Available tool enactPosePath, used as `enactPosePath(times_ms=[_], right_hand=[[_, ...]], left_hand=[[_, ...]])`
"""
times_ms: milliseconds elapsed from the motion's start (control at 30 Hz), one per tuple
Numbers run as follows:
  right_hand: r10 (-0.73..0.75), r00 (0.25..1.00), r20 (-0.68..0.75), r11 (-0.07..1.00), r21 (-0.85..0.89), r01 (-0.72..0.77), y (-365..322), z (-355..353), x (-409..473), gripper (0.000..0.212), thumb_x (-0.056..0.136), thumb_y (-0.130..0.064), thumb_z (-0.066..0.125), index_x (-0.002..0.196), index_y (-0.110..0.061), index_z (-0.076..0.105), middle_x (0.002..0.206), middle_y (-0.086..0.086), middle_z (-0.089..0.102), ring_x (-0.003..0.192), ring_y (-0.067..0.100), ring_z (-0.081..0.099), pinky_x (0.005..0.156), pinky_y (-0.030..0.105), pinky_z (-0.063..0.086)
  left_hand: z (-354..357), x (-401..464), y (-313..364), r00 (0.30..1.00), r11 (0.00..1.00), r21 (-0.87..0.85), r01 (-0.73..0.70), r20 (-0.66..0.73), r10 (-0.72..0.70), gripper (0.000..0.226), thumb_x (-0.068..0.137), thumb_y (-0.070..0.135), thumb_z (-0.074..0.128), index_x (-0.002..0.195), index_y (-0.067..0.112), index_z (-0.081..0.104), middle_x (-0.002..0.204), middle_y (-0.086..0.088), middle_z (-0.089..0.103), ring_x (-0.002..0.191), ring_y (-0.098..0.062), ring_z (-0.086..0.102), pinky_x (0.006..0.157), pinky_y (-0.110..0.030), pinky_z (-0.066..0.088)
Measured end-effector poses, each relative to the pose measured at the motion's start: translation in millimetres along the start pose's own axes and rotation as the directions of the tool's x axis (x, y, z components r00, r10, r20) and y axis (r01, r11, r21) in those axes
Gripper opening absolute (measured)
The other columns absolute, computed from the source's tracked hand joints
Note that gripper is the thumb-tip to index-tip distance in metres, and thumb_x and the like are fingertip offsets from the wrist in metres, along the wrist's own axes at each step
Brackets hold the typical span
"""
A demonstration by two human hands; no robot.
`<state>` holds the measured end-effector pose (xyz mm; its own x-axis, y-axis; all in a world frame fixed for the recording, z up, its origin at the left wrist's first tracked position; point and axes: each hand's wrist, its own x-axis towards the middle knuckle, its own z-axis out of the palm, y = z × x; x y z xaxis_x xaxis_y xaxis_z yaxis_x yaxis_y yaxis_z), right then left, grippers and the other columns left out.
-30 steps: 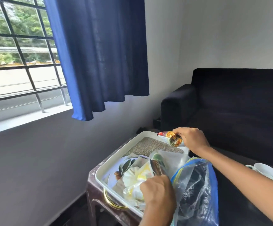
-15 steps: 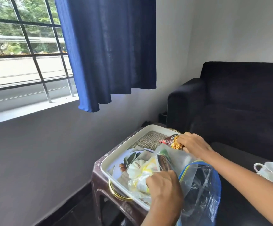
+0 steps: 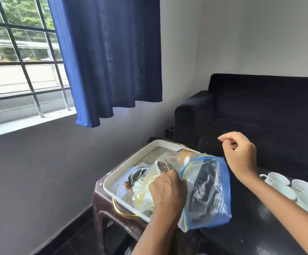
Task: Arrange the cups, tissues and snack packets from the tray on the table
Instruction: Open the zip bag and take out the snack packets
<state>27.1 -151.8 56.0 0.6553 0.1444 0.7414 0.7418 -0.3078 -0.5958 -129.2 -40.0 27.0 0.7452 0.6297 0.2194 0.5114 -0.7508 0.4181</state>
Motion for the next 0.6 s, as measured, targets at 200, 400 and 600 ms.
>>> enactPosePath(times_ms=[200, 400, 600], right_hand=[[-0.127, 0.983, 0.131, 0.99, 0.079, 0.117, -52, -18, -62, 0.024, 0.073, 0.007, 0.052, 0.066, -0.012, 0.066, 0.069, -0.006, 0.06, 0.068, 0.003, 0.054, 0.062, 0.008, 0.038], [0.126, 0.826, 0.549, 0.99, -0.018, -0.139, -66, 12, -85, 0.016, 0.084, -0.003, 0.057, 0.092, -0.009, 0.069, 0.095, 0.004, 0.07, 0.091, 0.017, 0.064, 0.085, 0.033, 0.05], [0.178, 0.64, 0.748, 0.983, -0.105, -0.151, -77, 57, -63, 0.026, 0.09, -0.01, 0.043, 0.11, -0.003, 0.059, 0.116, 0.015, 0.063, 0.11, 0.029, 0.056, 0.096, 0.037, 0.044]], left_hand=[[-14, 4, 6, 0.968, 0.991, -0.132, 0.03, -0.242, -0.062, 0.033, 0.087, 0.033, 0.045, 0.062, 0.012, 0.041, 0.07, -0.008, 0.062, 0.07, -0.032, 0.054, 0.063, -0.032, 0.032], [-20, 4, 5, 0.933, 0.954, -0.3, -0.02, -0.348, -0.09, 0.034, 0.087, 0.034, 0.05, 0.061, 0.012, 0.048, 0.06, 0.0, 0.049, 0.066, -0.028, 0.05, 0.065, -0.034, 0.036], [-29, 2, 0, 0.858, 0.852, -0.524, -0.023, -0.447, -0.252, 0.03, 0.086, 0.027, 0.056, 0.059, 0.019, 0.045, 0.059, 0.005, 0.047, 0.06, -0.021, 0.046, 0.061, -0.03, 0.031]])
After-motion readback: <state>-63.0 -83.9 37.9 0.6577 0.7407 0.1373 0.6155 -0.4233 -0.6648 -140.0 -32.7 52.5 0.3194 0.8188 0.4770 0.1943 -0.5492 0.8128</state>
